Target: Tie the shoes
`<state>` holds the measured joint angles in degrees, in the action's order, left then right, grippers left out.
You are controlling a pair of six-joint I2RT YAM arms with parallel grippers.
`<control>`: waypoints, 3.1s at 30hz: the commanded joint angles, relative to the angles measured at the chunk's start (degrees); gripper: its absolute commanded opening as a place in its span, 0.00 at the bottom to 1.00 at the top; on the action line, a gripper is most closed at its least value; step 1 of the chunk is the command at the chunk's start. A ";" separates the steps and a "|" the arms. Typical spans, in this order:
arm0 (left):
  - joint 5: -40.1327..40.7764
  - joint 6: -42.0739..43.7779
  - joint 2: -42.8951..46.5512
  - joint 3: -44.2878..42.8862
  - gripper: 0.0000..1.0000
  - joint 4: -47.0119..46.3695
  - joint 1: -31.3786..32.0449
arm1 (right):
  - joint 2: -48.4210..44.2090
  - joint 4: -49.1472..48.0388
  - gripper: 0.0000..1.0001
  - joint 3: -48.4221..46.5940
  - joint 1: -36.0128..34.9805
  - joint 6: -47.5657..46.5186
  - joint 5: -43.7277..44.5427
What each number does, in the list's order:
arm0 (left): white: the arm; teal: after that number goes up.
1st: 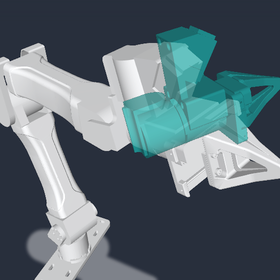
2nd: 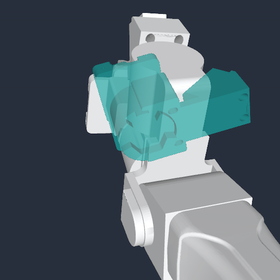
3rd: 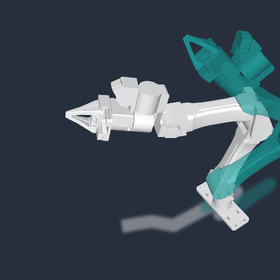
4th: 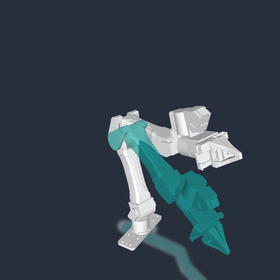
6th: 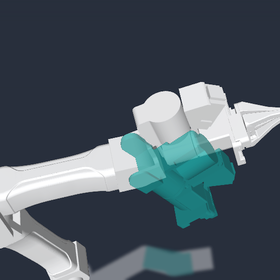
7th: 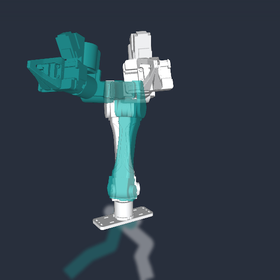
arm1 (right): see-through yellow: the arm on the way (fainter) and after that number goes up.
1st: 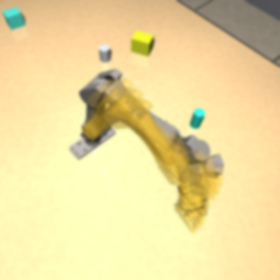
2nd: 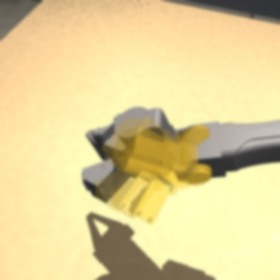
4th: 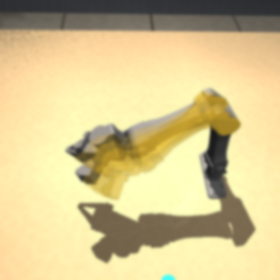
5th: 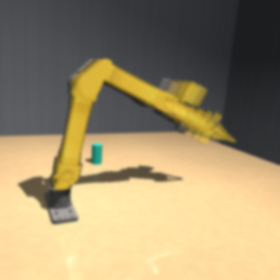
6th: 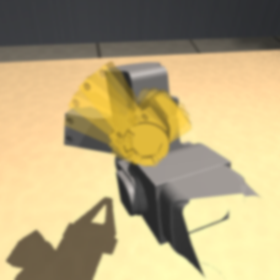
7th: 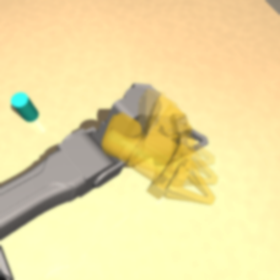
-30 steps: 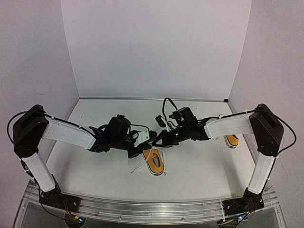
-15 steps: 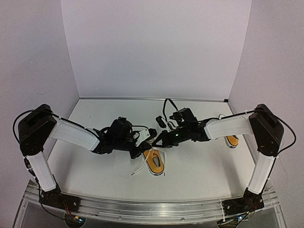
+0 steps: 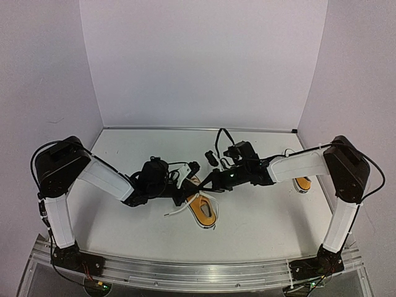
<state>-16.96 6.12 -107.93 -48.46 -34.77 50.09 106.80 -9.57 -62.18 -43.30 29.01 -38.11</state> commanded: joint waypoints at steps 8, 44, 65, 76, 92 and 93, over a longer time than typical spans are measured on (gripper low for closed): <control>-8.49 -11.30 -4.17 4.54 0.00 -20.07 -2.14 | -2.34 -5.40 0.20 2.52 -0.57 0.96 -6.25; -11.15 -10.65 -5.74 3.54 0.00 -19.72 -3.07 | 2.17 -3.67 0.14 1.95 2.55 -0.48 -4.04; -12.86 -9.93 -6.51 2.08 0.00 -18.40 -3.05 | 2.71 -4.07 0.19 0.10 1.44 -0.71 -5.19; -13.76 -9.79 -6.59 1.79 0.00 -19.10 -3.07 | 3.88 -4.14 0.05 -0.73 0.85 -0.71 -5.26; -9.46 -2.62 5.66 5.52 0.19 -2.59 -5.56 | -1.97 -1.32 0.00 1.58 0.91 -1.81 -0.06; -9.09 -1.98 6.88 5.85 0.22 -1.17 -5.77 | -2.26 -0.74 0.00 1.53 0.94 -2.04 0.37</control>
<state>-27.98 0.30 -107.21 -44.04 -42.47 45.34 108.36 -11.38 -60.73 -42.14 28.49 -40.37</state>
